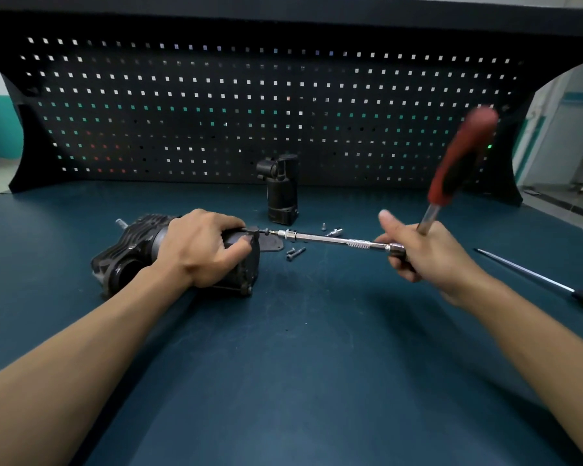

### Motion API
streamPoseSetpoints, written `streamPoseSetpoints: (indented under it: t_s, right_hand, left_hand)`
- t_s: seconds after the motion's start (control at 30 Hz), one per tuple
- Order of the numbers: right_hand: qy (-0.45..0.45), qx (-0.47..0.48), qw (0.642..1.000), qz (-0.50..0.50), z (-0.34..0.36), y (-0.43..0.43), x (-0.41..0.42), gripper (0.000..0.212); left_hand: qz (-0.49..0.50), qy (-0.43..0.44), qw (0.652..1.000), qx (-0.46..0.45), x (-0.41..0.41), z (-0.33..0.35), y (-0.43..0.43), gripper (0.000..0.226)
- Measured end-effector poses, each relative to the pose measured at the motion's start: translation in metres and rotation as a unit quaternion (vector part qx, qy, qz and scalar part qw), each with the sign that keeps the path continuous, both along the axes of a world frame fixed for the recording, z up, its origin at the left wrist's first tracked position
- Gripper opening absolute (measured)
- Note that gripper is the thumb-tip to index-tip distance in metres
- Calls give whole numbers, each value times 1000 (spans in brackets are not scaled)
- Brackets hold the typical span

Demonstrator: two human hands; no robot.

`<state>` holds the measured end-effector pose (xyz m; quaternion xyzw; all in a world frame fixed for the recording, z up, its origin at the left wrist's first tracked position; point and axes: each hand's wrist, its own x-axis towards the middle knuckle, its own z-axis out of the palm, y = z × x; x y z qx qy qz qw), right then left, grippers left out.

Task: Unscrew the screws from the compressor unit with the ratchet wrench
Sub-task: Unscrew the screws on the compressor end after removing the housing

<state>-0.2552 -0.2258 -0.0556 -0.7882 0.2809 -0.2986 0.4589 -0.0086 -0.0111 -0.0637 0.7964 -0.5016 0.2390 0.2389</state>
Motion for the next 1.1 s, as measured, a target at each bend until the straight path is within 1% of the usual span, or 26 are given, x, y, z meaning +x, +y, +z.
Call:
streamPoseSetpoints:
  t_s: [0.07, 0.13, 0.2, 0.27, 0.33, 0.43, 0.5, 0.57, 0.67, 0.7, 0.73, 0.77, 0.83, 0.87, 0.9, 0.93, 1.0, 1.07, 1.1]
  right_hand:
    - [15, 101, 995, -1, 2, 3, 0, 82]
    - [34, 179, 983, 15, 4, 4, -1, 83]
    - [54, 221, 973, 41, 6, 5, -3, 85]
    - [64, 250, 963, 74, 9, 5, -4, 81]
    - [58, 295, 949, 94, 11, 3, -5, 71]
    - [46, 368, 924, 95, 11, 1, -5, 57]
    - [48, 389, 915, 98, 9, 0, -4, 48]
    - [52, 384, 916, 106, 7, -2, -4, 43]
    - [49, 368, 920, 124, 6, -4, -4, 40]
    - [47, 350, 927, 126, 5, -4, -5, 41]
    - [48, 310, 941, 126, 4, -3, -6, 41]
    - [55, 245, 960, 122, 3, -3, -7, 40]
    - [74, 56, 989, 112, 0, -3, -10, 27]
    - [82, -45, 990, 104, -1, -4, -11, 15]
    - [80, -131, 983, 101, -1, -5, -12, 7]
    - [70, -211, 970, 101, -3, -7, -12, 15]
    - [24, -330, 938, 107, -3, -12, -11, 30]
    - [-13, -406, 907, 111, -2, -14, -9, 33]
    - [-26, -422, 900, 110, -2, -15, -8, 31]
  left_hand:
    - [1, 0, 1000, -1, -1, -1, 0, 60]
    - [4, 2, 1000, -3, -2, -1, 1, 60]
    - [8, 4, 1000, -4, -3, -1, 1, 62]
    - [8, 6, 1000, -5, -3, 0, 1, 62]
    - [6, 6, 1000, -8, -4, 0, 1, 62]
    - [4, 1, 1000, -12, -3, 0, 2, 63]
    - [4, -1, 1000, -13, -3, 0, 2, 63]
    - [3, -2, 1000, -14, -4, 0, 2, 63]
    - [-1, -6, 1000, -16, -6, 0, 2, 62]
    - [-1, -6, 1000, -18, -6, 0, 3, 62]
    - [-1, -5, 1000, -21, -6, 0, 4, 62]
    - [0, -2, 1000, -24, -7, 0, 4, 62]
    - [3, 8, 1000, -27, -7, 1, 4, 63]
    - [5, 14, 1000, -28, -8, 1, 3, 63]
    - [6, 21, 999, -28, -8, 2, 3, 63]
    - [7, 27, 999, -31, -9, 2, 2, 63]
    - [8, 36, 999, -38, -10, 3, 2, 63]
    - [9, 46, 998, -45, -12, 4, 4, 63]
    - [7, 52, 997, -49, -13, 4, 5, 64]
